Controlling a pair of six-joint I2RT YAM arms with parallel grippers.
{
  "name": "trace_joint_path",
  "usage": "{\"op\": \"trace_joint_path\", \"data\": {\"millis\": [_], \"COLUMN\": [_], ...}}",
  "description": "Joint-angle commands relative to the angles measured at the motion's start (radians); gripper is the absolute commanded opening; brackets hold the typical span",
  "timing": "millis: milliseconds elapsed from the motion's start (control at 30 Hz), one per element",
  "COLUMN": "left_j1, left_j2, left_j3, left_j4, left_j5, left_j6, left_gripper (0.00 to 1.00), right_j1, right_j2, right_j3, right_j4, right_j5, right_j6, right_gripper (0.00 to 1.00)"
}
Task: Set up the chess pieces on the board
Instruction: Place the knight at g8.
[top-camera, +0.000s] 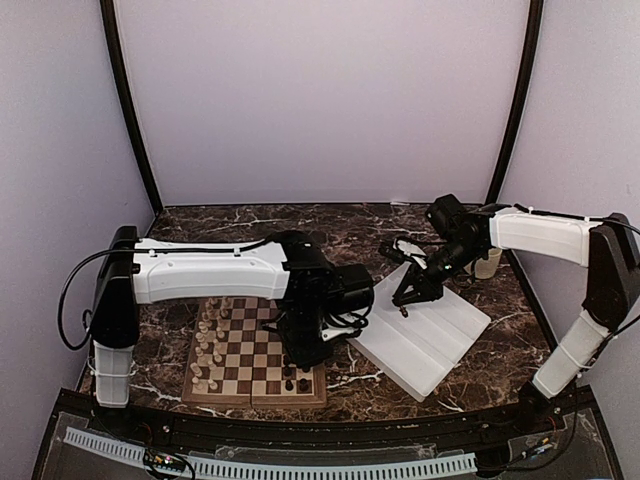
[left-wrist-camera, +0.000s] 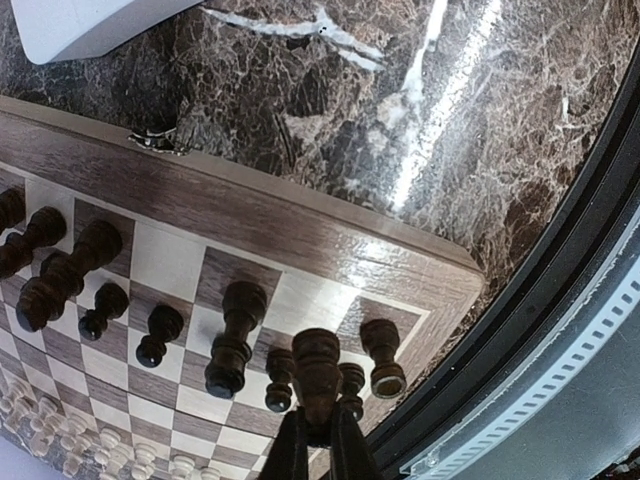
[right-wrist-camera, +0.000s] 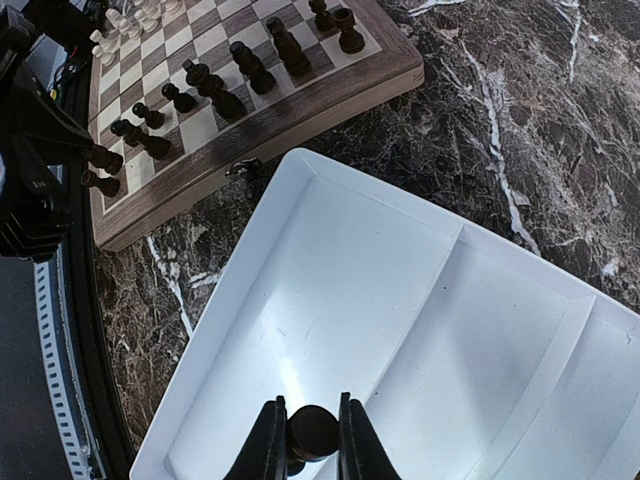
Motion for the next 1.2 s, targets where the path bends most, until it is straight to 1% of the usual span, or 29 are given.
{"op": "trace_joint_path", "data": {"millis": [0,500,1167], "left_j1": [-0.004,-0.004,-0.004], "left_j2": [0.015,0.033,0.033], "left_j3": [-0.007,-0.031,-0.015], "left_j4": [-0.024,-0.014,-0.01], "left_j5": [-0.002,0.002,0.008], "left_j6": [0.015,0.02,0.01], "left_gripper": [0.01,0.02,0.18], "right_j1": [0.009,0.009,0.008], "right_j2": [-0.029,-0.023,-0.024], "right_j3": [-0.009,-0.01,-0.007], "right_j4": [0.007,0.006,0.002], "right_j5": [0.004,0.005,0.006], "right_j6": [-0.007,-0.009,-0.011], "right_gripper": [0.1,0.1,0.1]}}
